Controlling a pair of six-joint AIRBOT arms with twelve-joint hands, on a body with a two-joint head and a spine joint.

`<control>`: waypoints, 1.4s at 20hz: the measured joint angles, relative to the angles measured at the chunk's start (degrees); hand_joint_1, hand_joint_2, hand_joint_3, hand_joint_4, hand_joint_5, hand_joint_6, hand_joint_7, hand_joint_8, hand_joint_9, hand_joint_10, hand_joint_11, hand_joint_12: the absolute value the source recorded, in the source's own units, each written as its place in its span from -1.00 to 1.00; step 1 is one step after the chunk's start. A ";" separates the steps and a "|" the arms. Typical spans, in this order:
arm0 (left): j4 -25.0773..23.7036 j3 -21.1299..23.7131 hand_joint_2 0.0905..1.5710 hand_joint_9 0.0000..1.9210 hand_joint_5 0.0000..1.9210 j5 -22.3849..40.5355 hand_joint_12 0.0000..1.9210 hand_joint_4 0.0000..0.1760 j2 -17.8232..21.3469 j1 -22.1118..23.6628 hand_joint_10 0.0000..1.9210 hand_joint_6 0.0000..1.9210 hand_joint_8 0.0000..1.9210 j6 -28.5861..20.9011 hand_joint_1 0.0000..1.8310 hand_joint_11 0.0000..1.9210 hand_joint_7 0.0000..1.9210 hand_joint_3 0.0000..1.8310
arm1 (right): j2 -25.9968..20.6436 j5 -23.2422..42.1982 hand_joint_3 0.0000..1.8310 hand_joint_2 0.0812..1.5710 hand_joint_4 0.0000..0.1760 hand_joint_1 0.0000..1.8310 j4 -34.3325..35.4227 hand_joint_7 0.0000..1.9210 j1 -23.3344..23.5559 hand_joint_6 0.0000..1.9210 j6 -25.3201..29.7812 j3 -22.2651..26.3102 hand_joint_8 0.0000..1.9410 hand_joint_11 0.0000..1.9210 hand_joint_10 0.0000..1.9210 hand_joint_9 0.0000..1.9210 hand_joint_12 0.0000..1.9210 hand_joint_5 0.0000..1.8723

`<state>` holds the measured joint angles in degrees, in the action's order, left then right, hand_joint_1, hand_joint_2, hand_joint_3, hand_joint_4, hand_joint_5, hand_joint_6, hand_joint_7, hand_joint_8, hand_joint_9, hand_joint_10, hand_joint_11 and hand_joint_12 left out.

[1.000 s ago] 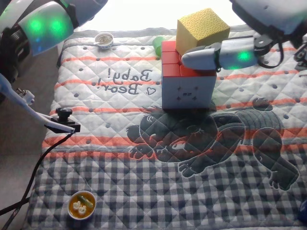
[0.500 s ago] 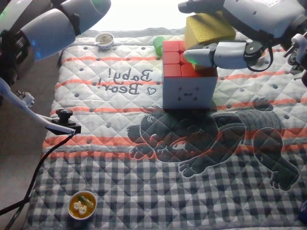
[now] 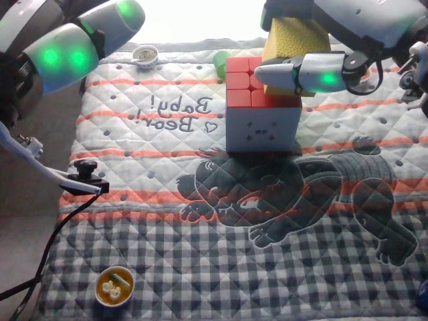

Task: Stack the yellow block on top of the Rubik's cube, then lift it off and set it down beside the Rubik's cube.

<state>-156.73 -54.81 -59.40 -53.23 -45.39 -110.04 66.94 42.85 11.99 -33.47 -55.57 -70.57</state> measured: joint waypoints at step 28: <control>5.35 4.17 0.48 -0.77 -0.83 -8.00 0.55 -0.20 3.41 -7.30 -0.19 -1.00 -0.43 -0.85 -0.53 -1.00 -0.63 -1.00 | -14.14 6.73 -1.00 0.52 -1.00 0.36 -12.63 -0.07 -22.56 0.38 1.60 17.33 0.36 -0.26 0.51 -0.14 0.80 -0.28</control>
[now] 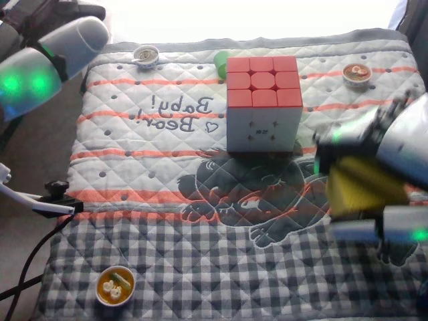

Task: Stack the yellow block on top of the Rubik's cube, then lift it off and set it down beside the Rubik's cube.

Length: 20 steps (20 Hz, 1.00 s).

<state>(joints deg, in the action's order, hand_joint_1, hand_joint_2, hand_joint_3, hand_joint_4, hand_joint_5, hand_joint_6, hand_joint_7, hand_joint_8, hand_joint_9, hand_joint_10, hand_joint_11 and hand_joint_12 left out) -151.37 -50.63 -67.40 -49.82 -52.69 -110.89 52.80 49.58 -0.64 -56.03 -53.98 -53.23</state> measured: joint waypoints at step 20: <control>0.22 0.17 0.56 -0.72 -0.58 -1.99 0.84 -0.75 0.24 -1.88 0.22 -0.93 0.00 -2.86 -0.45 -0.88 -0.63 -1.00 | -3.54 4.90 -1.00 0.17 -1.00 -0.48 4.83 -1.00 -1.46 0.20 0.04 2.08 0.50 -1.00 0.60 -1.00 0.96 -1.00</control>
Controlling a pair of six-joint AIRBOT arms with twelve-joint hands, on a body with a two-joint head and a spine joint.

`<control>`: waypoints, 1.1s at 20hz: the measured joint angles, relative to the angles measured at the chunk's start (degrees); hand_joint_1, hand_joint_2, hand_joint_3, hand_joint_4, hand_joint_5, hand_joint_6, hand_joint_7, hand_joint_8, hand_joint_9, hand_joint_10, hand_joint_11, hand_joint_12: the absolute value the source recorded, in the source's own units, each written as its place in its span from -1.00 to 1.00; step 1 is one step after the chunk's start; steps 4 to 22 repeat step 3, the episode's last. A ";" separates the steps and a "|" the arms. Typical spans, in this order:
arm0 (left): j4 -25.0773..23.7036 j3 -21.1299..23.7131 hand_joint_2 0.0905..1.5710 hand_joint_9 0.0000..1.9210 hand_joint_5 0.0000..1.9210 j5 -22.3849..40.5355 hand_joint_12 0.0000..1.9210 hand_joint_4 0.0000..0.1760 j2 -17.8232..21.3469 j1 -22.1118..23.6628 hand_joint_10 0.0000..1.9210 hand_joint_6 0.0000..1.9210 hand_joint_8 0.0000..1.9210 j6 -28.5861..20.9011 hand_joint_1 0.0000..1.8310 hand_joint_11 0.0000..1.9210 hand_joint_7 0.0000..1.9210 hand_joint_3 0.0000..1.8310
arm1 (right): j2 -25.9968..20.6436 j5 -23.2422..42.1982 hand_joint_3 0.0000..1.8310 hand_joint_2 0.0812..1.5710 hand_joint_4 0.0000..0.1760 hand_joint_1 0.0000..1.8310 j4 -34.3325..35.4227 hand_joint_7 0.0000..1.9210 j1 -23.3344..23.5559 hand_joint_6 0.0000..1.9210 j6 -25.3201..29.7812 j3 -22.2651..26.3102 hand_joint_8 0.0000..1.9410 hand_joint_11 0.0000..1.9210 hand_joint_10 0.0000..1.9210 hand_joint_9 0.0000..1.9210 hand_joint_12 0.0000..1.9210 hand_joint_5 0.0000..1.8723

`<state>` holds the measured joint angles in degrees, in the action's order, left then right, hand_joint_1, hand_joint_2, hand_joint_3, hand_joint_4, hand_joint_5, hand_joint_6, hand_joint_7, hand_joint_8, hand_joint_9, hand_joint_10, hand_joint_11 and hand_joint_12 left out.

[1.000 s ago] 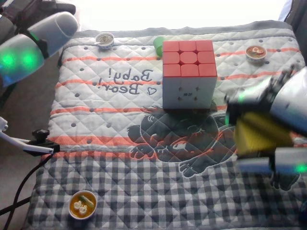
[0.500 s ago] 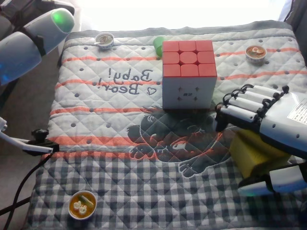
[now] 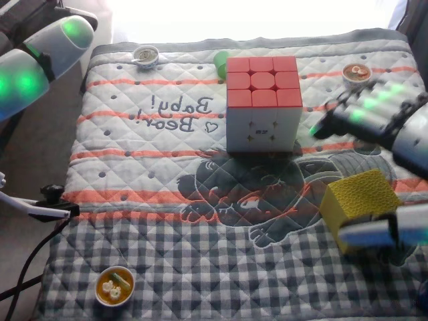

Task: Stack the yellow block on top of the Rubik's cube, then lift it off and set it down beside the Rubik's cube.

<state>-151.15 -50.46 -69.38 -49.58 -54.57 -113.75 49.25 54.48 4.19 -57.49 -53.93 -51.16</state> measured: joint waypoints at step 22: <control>-2.89 0.63 0.70 -0.49 -0.53 -1.38 0.53 -1.00 1.07 0.00 -0.04 -0.96 -0.23 -0.61 -0.43 -0.68 -0.49 -1.00 | -0.96 5.99 -0.99 0.26 -1.00 -0.48 2.27 -1.00 -0.02 0.41 -0.02 0.24 0.45 -1.00 0.49 -1.00 0.82 -1.00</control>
